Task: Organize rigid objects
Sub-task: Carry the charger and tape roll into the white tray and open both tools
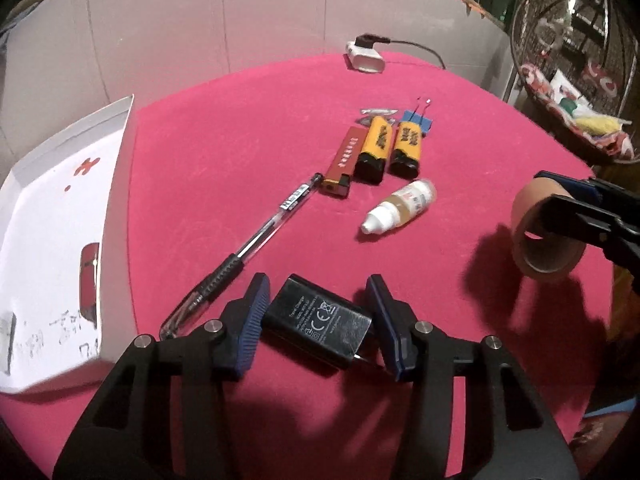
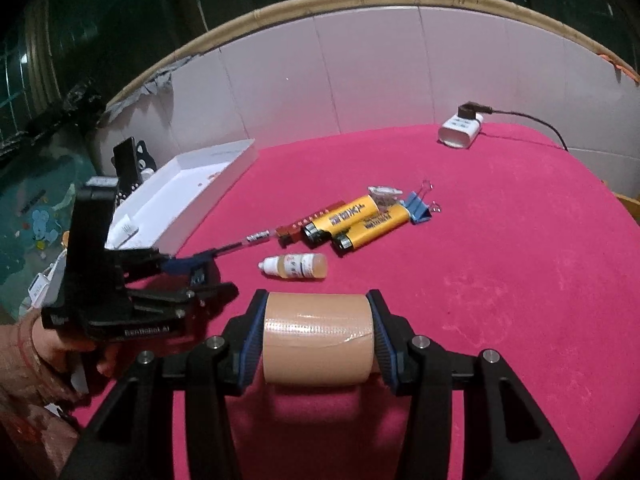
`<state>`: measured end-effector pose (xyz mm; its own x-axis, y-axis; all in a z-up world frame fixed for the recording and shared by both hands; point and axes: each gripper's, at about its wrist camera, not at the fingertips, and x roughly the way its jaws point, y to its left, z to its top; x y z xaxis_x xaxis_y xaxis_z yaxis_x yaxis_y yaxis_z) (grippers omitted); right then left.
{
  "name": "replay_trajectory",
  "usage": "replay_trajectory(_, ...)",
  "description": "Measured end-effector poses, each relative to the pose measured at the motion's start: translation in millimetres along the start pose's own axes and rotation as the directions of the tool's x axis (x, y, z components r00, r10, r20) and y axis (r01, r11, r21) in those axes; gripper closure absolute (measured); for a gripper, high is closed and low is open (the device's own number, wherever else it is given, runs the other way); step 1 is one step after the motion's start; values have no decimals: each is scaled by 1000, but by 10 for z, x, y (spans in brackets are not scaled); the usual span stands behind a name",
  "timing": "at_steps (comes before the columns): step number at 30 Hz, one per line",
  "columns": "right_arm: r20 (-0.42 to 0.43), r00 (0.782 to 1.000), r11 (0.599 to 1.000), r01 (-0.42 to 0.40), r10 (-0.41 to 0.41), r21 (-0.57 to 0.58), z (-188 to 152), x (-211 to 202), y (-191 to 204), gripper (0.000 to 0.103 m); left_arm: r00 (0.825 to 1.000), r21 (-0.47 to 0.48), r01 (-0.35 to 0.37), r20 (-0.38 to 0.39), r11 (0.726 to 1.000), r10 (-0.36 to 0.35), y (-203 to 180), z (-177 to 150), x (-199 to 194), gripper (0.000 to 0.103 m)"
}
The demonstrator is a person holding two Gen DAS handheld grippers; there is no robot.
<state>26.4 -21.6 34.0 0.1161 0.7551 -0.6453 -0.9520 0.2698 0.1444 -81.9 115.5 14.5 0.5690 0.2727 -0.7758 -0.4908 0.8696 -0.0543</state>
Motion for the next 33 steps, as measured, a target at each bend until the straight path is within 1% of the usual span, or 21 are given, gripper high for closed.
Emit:
replay_trajectory(6,46,999,1000,1,-1,-12,113,-119,73,55,997,3,-19,77,1000,18,-39,68,-281,53)
replay_trajectory(9,63,998,1000,-2,3,-21,172,-143,117,55,993,-12,-31,115,999,33,-6,135,-432,53)
replay_trajectory(13,76,997,999,-21,23,-31,257,-139,193,55,985,-41,-60,159,997,66,84,179,-618,53)
replay_trajectory(16,81,996,999,-28,32,-46,306,-127,261,55,977,-79,-92,184,993,106,218,182,-734,53)
replay_trajectory(22,86,994,995,-55,62,-78,425,-68,422,55,966,-171,-138,193,976,171,517,126,-859,53)
replay_trajectory(26,86,992,991,-80,89,-104,518,1,566,55,960,-213,-158,195,964,201,682,88,-908,53)
replay_trajectory(33,74,984,974,-145,160,-171,737,203,941,55,945,-284,-199,199,938,261,994,21,-1029,53)
